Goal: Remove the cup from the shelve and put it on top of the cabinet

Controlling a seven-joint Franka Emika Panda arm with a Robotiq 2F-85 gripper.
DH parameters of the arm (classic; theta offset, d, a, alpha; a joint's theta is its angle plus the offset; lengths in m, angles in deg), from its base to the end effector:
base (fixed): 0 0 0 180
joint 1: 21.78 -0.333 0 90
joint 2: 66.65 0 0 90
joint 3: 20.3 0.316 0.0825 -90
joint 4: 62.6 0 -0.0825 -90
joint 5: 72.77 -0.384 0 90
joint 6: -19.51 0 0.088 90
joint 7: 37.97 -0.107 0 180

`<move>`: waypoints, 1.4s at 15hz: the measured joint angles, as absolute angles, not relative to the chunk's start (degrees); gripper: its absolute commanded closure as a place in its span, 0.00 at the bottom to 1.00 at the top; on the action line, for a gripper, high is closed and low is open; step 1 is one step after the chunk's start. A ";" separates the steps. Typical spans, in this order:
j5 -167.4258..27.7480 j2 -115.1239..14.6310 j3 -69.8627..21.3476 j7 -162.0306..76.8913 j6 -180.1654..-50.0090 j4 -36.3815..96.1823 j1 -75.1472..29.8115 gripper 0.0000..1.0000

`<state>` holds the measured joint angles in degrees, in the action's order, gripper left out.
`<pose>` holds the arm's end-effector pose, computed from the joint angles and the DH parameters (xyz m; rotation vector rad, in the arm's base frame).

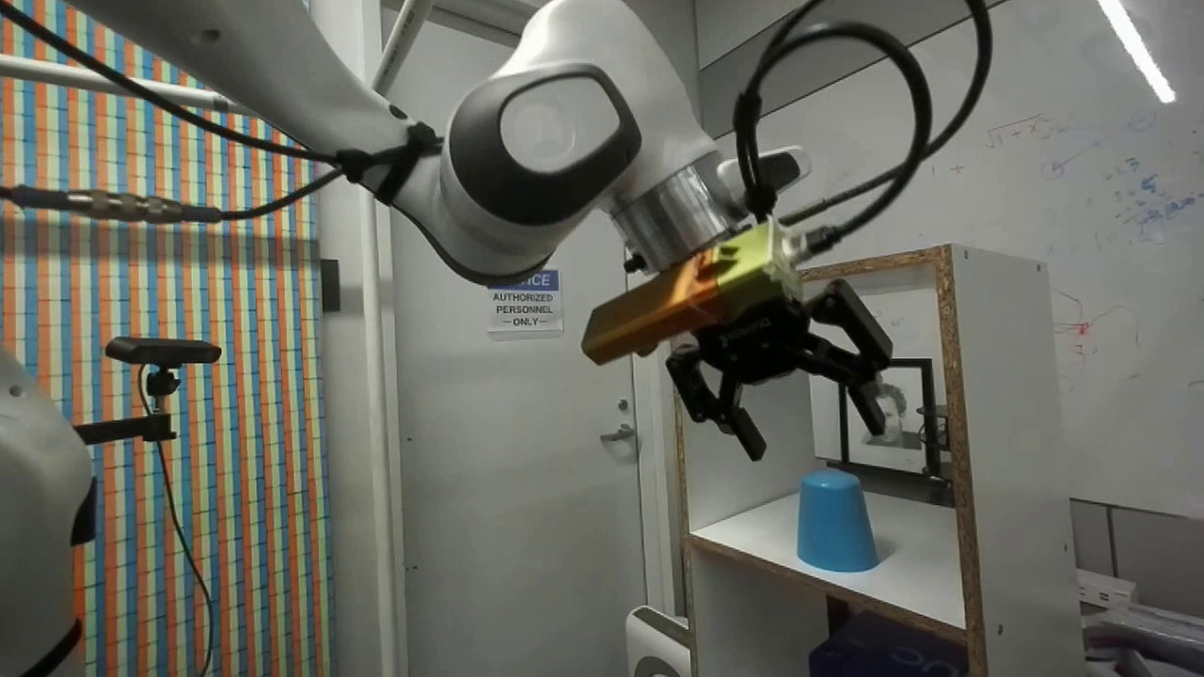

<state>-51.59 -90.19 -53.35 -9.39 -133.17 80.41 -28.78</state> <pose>0.4174 -0.2051 0.4666 2.7616 0.4275 0.6671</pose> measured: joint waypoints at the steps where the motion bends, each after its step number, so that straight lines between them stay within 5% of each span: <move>1: -55.06 -88.65 -56.35 -7.12 -137.75 81.01 -31.42 0.00; 8: -85.22 -85.63 -79.46 15.34 -145.62 80.99 -61.37 0.00; 21: -88.81 -87.41 -111.06 22.86 -146.13 72.88 -92.10 0.00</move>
